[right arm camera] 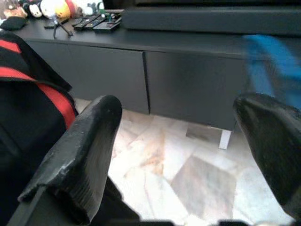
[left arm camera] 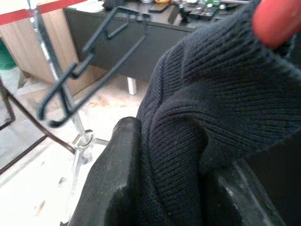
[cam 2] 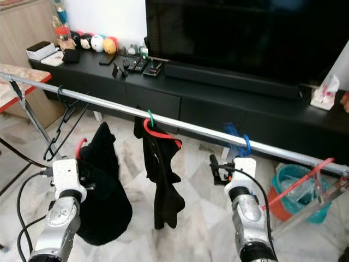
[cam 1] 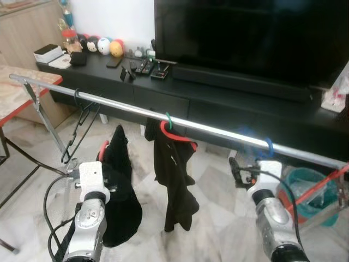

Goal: Hang hanger

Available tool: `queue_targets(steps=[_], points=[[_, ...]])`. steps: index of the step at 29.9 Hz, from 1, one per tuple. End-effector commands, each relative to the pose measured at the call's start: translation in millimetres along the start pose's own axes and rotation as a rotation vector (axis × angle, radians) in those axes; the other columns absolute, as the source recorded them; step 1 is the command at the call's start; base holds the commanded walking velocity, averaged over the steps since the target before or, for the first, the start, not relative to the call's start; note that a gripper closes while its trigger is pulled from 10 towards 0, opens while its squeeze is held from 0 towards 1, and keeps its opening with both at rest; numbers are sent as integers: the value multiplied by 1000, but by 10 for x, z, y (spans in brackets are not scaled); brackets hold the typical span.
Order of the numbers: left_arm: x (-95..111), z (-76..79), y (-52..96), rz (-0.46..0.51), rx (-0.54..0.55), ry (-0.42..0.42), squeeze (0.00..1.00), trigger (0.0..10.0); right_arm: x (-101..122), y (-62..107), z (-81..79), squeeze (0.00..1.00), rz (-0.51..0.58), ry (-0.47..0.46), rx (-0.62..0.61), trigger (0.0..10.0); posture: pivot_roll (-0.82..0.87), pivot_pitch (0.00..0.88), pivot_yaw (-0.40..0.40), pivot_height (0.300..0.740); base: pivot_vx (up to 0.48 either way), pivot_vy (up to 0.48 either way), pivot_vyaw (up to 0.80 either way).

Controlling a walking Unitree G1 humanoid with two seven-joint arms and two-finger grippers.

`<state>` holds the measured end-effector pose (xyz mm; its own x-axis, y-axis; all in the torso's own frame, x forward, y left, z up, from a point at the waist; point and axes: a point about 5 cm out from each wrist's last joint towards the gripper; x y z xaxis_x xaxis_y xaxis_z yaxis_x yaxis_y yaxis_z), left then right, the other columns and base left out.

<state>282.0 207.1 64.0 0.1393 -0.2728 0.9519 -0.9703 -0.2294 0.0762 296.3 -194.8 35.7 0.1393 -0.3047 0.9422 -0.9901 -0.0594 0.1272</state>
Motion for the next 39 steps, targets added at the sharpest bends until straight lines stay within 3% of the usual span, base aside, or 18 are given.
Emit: queue_targets(steps=[1,11,20,22,27,28,39], points=[[122,-52,-32,67,27,-1,0,10000,29,-26,-32,0,9,-3,10,10000,-58,8,-37,740,255,0,0],[164,-84,-37,93,57,-6,0,10000,-35,23,-19,0,-4,-9,4,10000,-57,9,-40,740,127,0,0],[166,-74,-31,108,50,8,0,10000,-179,380,48,0,49,34,6,10000,-69,12,-34,740,0,0,0],[166,-75,-33,109,50,8,0,10000,-190,394,53,0,43,35,5,10000,-70,12,-34,740,0,0,0],[169,-87,-44,112,51,8,0,10000,-444,584,148,0,-117,84,-35,10000,-75,12,-29,740,0,0,0],[168,-90,-47,112,50,7,0,10000,-556,610,182,0,-195,104,-56,10000,-79,12,-27,740,0,0,0],[201,-112,-62,125,52,4,0,10000,-819,506,23,0,-407,115,-33,10000,-60,13,-24,740,0,0,0]])
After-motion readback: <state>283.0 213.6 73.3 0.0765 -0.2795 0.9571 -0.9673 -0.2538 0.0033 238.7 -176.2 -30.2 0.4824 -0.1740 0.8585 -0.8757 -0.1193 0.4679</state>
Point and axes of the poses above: a point about 5 cm out from each wrist's last joint towards the gripper, its own y axis pointing back from the gripper into the wrist, its own x axis along the axis of the wrist's last joint, z = x × y, and after that the axes turned 13 degrees about -y, right-handed
